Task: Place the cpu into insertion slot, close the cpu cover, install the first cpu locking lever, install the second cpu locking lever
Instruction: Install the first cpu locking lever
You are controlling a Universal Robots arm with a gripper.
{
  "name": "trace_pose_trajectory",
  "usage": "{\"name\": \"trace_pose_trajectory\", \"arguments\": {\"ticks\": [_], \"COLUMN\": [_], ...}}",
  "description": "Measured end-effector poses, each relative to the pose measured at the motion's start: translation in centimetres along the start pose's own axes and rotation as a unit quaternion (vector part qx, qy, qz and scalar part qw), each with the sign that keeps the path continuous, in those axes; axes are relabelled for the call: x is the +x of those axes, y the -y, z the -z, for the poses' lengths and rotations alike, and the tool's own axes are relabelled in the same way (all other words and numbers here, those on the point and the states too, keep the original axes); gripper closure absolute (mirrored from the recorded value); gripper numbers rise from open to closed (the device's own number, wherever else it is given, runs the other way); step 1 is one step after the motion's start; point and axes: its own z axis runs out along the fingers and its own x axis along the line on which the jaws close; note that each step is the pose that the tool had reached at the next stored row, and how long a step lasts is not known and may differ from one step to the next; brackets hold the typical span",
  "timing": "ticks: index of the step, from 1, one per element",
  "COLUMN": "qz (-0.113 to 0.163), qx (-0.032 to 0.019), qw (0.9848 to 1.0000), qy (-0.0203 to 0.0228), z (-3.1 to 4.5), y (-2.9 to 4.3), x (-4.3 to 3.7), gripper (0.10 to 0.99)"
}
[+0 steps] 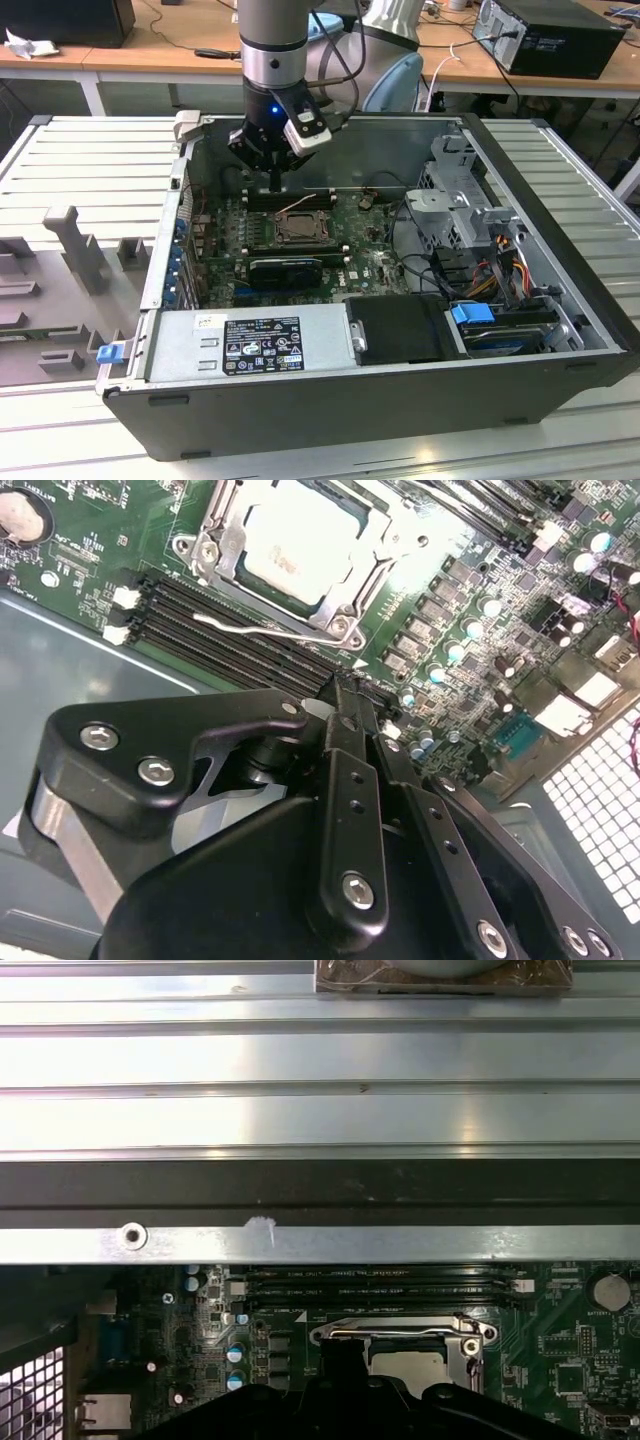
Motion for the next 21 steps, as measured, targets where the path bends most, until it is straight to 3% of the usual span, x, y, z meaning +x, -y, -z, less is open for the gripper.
{"name": "trace_pose_trajectory", "arguments": {"ticks": [9, 13, 19, 20, 21], "qz": [0.0, 0.0, 0.004, 0.007, 0.043], "qx": [-0.0006, -0.0133, -0.0142, -0.0142, -0.0139], "qw": [1.0, 0.9999, 0.9999, 0.9999, 0.999], "qy": [0.0, -0.0002, 0.0011, 0.0009, -0.0015], "z": [-0.03, -0.11, -0.6, -0.74, -1.56], "y": [0.0, 0.11, 0.21, 0.22, 0.22], "x": [-0.37, -0.76, -0.78, -0.78, -0.88], "gripper": [0.98, 0.98, 0.98, 0.98, 0.98]}}
